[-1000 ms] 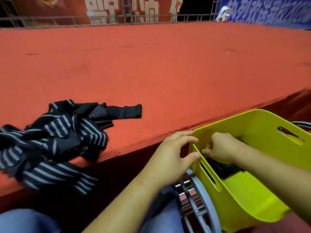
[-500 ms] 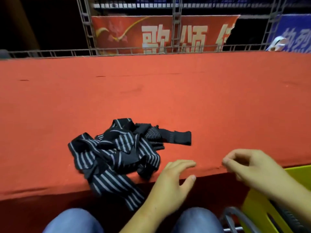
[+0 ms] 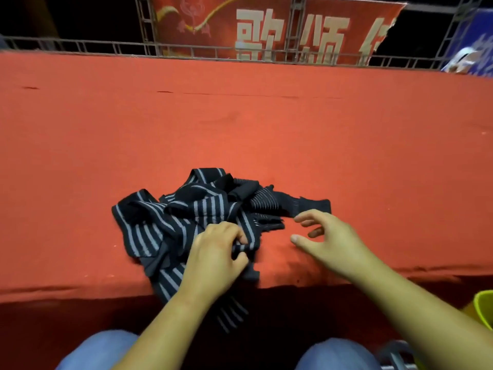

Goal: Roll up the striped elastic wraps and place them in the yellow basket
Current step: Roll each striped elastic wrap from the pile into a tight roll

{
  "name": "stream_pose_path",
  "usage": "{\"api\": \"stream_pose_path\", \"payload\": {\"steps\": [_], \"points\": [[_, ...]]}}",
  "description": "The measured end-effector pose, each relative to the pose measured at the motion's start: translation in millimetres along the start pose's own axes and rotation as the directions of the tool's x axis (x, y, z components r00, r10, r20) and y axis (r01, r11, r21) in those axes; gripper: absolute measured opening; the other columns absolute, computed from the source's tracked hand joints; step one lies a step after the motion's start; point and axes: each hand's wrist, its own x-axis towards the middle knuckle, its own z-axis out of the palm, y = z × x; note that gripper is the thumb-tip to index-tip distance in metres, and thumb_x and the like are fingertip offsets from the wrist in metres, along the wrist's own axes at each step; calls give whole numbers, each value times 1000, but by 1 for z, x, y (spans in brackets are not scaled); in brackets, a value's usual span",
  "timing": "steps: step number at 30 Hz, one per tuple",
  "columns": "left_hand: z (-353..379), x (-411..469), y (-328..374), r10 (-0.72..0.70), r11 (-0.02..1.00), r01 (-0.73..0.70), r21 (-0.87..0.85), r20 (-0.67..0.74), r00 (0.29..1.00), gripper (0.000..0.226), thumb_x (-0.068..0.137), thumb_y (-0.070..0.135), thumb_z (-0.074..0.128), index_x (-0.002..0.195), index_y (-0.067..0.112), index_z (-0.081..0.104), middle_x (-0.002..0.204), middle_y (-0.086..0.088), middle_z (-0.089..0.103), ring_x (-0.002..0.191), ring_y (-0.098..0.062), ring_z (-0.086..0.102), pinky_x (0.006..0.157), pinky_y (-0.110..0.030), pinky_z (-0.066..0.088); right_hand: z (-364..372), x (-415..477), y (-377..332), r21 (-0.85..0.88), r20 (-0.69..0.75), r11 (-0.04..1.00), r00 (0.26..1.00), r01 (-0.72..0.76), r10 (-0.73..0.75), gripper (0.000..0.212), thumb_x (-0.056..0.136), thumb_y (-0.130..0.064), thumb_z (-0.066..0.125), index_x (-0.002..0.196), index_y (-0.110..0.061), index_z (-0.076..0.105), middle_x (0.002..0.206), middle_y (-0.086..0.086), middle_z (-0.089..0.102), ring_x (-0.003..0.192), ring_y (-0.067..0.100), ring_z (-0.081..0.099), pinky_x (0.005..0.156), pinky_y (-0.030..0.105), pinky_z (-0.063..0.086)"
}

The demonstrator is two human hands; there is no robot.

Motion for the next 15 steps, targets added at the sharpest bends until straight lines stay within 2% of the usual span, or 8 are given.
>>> {"api": "stream_pose_path", "payload": {"steps": [2, 3, 6, 8, 11, 13, 15], "points": [[-7, 4, -12, -71, 996, 71, -60, -1, 997, 27, 78, 22, 70, 87, 36, 48, 89, 16, 59, 87, -5, 52, 85, -34, 46, 8, 16, -1, -24, 3, 1000, 1000, 15, -15, 38, 84, -31, 85, 113, -41, 63, 117, -5, 65, 100, 9, 65, 86, 13, 46], [-10, 5, -19, -116, 987, 117, -107, 7, 993, 27, 80, 21, 68, 86, 35, 46, 83, 12, 59, 80, -6, 53, 77, -31, 46, 13, 25, -1, -36, -3, 999, 1000, 17, -17, 40, 84, -31, 85, 118, -37, 65, 119, -4, 64, 104, 9, 63, 88, 12, 43], [-17, 7, -31, -214, 946, 211, -247, 16, 977, 25, 84, 16, 67, 85, 28, 46, 65, 6, 56, 54, -8, 48, 54, -21, 37, 24, 48, 2, -113, 12, 993, 1000, -18, 20, 54, 84, -38, 85, 133, -32, 63, 126, 0, 60, 112, 12, 55, 99, 19, 37], [-20, 8, -35, -234, 921, 227, -318, 16, 972, 22, 86, 15, 65, 83, 24, 45, 60, 5, 51, 50, -9, 40, 52, -23, 35, 32, 62, 5, -143, 28, 989, 999, -36, 40, 65, 83, -40, 85, 141, -31, 58, 134, 3, 58, 126, 16, 53, 108, 21, 34], [-24, 9, -38, -276, 874, 254, -415, 6, 961, 20, 85, 14, 61, 82, 19, 43, 62, 9, 47, 53, -8, 34, 53, -25, 32, 43, 79, 8, -164, 55, 985, 996, -54, 64, 81, 77, -50, 84, 149, -38, 50, 145, 3, 53, 139, 23, 46, 121, 38, 35], [-26, 8, -41, -289, 851, 265, -453, 17, 957, 20, 85, 12, 61, 82, 19, 42, 63, 11, 47, 55, -7, 34, 53, -25, 32, 52, 91, 10, -177, 75, 982, 994, -61, 75, 93, 66, -66, 72, 152, -45, 43, 151, 2, 49, 143, 25, 43, 121, 45, 37], [-26, 7, -43, -298, 831, 273, -485, 26, 954, 22, 85, 9, 61, 82, 20, 42, 63, 8, 45, 55, -8, 33, 52, -25, 32, 60, 101, 12, -215, 93, 975, 992, -59, 80, 98, 59, -70, 56, 152, -53, 35, 157, 0, 44, 146, 26, 40, 118, 53, 39]]}}
